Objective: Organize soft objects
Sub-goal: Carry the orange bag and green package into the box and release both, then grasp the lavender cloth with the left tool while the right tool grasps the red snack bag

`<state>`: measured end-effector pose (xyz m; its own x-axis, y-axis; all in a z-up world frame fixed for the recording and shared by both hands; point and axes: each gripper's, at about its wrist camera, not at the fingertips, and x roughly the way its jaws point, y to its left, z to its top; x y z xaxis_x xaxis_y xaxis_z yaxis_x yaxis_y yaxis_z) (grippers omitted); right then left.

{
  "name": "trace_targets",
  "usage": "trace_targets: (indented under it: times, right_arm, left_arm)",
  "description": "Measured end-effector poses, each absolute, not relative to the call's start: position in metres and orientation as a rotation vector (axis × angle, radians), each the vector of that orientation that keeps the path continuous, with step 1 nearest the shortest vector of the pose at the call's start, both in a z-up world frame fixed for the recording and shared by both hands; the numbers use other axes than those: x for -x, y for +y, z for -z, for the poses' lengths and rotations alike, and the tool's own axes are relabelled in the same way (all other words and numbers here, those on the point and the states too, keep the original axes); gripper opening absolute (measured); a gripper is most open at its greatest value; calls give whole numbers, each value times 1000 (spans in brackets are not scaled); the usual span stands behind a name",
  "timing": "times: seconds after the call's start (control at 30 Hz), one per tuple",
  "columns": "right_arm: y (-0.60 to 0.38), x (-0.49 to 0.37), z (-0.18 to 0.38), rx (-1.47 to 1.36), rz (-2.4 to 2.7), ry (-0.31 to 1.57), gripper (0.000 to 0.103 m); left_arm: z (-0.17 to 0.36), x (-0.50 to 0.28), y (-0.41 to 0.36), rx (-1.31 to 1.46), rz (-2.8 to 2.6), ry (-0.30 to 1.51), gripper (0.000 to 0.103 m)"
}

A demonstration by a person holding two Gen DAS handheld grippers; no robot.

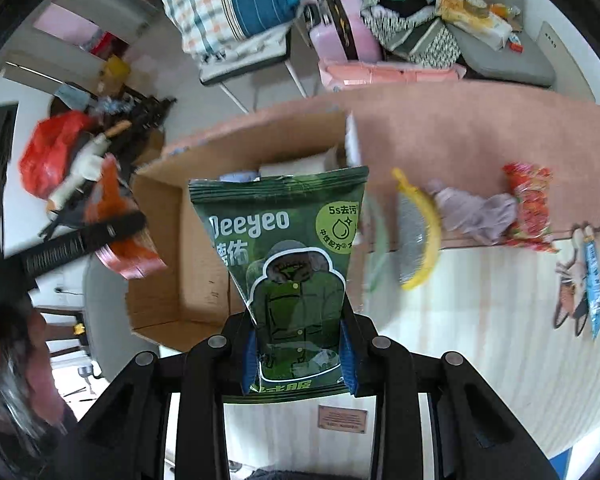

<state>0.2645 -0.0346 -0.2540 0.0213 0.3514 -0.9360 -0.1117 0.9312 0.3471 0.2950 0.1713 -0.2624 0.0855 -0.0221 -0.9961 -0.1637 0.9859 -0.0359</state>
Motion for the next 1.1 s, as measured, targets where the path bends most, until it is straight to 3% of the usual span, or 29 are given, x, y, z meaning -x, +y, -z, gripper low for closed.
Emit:
trace_targets:
  times: [0.37, 0.73, 0.8, 0.87, 0.9, 0.97, 1.0, 1.03, 1.07, 1.1]
  right_arm:
    - [23, -261, 336, -61, -244, 1638, 34]
    - [44, -258, 385, 55, -172, 1746, 37]
    - [45, -260, 383, 34, -168, 1762, 51]
    - [45, -261, 373, 5, -186, 1744, 81]
    - [45, -262, 364, 2, -188, 1721, 84]
    - [44, -263, 349, -8, -202, 1696, 85]
    - [44, -263, 340, -6, -203, 1685, 86]
    - [43, -263, 334, -6, -203, 1674, 93]
    - [43, -262, 328, -6, -208, 1661, 103]
    - [42, -261, 319, 1, -212, 1638, 103]
  left_arm:
    - [374, -333, 217, 161, -107, 1685, 34]
    - [407, -351, 215, 130, -91, 1771, 39]
    - [402, -352, 219, 155, -83, 1775, 40]
    - [387, -353, 221, 153, -86, 1747, 53]
    - [379, -352, 222, 149, -86, 1733, 58]
    - [359, -349, 222, 139, -79, 1698, 82]
    - [350, -346, 222, 138, -80, 1679, 87]
    - [339, -341, 222, 136, -80, 1656, 95]
    - [327, -335, 221, 134, -73, 1632, 98]
    - [317, -328, 222, 130, -69, 1613, 98]
